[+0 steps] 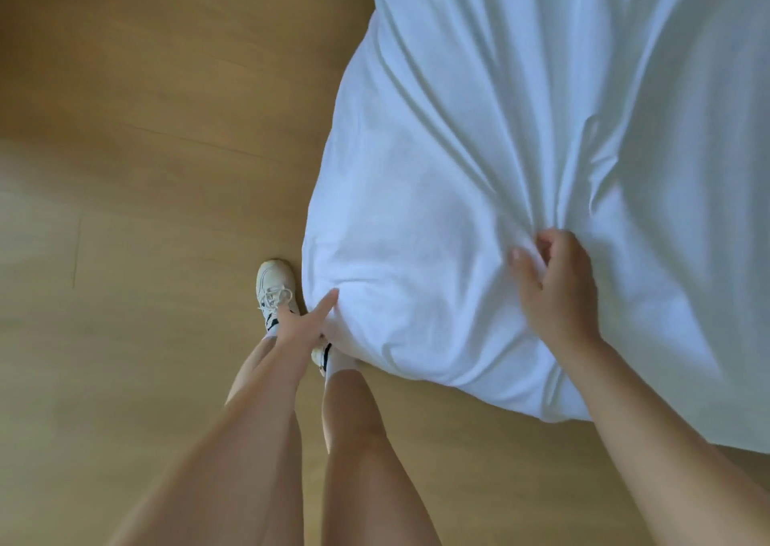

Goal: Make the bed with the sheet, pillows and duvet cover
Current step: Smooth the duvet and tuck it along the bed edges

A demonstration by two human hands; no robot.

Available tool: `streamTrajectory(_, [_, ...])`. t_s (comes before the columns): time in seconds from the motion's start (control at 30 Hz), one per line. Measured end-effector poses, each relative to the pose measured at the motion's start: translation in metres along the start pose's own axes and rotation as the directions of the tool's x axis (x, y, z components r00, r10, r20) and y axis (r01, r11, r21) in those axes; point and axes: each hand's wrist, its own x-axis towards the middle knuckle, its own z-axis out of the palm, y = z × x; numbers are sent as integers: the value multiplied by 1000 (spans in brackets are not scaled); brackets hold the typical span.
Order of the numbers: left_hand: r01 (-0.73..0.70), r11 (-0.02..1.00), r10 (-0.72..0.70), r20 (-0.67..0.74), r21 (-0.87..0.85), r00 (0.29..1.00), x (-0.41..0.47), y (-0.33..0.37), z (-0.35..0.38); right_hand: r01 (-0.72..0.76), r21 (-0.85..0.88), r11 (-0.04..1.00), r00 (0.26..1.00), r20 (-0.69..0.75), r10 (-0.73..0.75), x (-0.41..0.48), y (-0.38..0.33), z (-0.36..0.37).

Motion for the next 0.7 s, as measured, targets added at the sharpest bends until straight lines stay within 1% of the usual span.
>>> streamTrajectory(0.03, [118,985,-97,159,-128,982,-8,-7,7,30,-32,999,999,20,-30,-13,-1,2])
streamTrajectory(0.07, [228,946,-151,310,-229,939,-16,-12,16,43,-77,996,999,36,-40,-28,1,5])
streamTrajectory(0.1, [305,895,-152,422,-324,894,-23,-16,28,32,-110,993,998,49,-27,-42,5,7])
streamTrajectory(0.13, [360,836,-128,492,-414,861,-30,-17,41,20,-109,994,999,44,-15,-54,10,8])
streamTrajectory(0.17, [395,780,-95,531,-486,842,-38,-16,52,33,-98,995,999,16,-32,-61,15,7])
streamTrajectory(0.2, [408,727,-79,523,-552,848,-44,-12,62,51,-88,995,999,-7,-52,-67,19,5])
streamTrajectory(0.23, [407,675,-73,493,-616,867,-48,-9,71,61,-71,996,998,-19,-63,-70,21,4])
streamTrajectory(0.3, [331,608,-42,387,-722,921,-54,-6,80,53,52,997,998,-29,-52,-69,20,3])
streamTrajectory(0.37, [224,591,28,297,-775,954,-64,-9,76,1,237,971,1000,-21,4,-64,13,0])
streamTrajectory(0.4, [190,569,52,265,-800,963,-70,-18,69,-6,298,955,1000,-20,13,-63,10,-2])
streamTrajectory(0.43, [145,562,72,224,-814,972,-75,-32,63,33,328,944,999,-31,-24,-61,8,-5])
streamTrajectory(0.47, [83,582,91,166,-809,982,-81,-52,56,98,337,936,995,-33,-92,-60,8,-8])
streamTrajectory(0.5, [27,621,98,112,-784,989,-86,-74,53,166,327,930,985,-16,-170,-58,9,-10])
streamTrajectory(0.53, [-15,664,92,62,-747,994,-86,-94,53,229,281,932,968,39,-249,-56,10,-13])
streamTrajectory(0.57, [-31,695,71,25,-718,997,-85,-105,57,288,207,935,940,125,-317,-55,12,-14])
streamTrajectory(0.6, [-38,723,35,-19,-689,999,-79,-106,64,321,128,938,914,218,-342,-53,17,-15])
streamTrajectory(0.63, [-49,752,-9,-84,-658,996,-67,-98,72,336,61,940,903,264,-339,-51,22,-16])
streamTrajectory(0.67, [-70,777,-45,-166,-626,985,-56,-85,79,347,22,938,901,269,-339,-52,28,-20])
streamTrajectory(0.7, [-85,803,-69,-234,-590,970,-46,-68,84,381,7,925,899,230,-372,-54,34,-23])
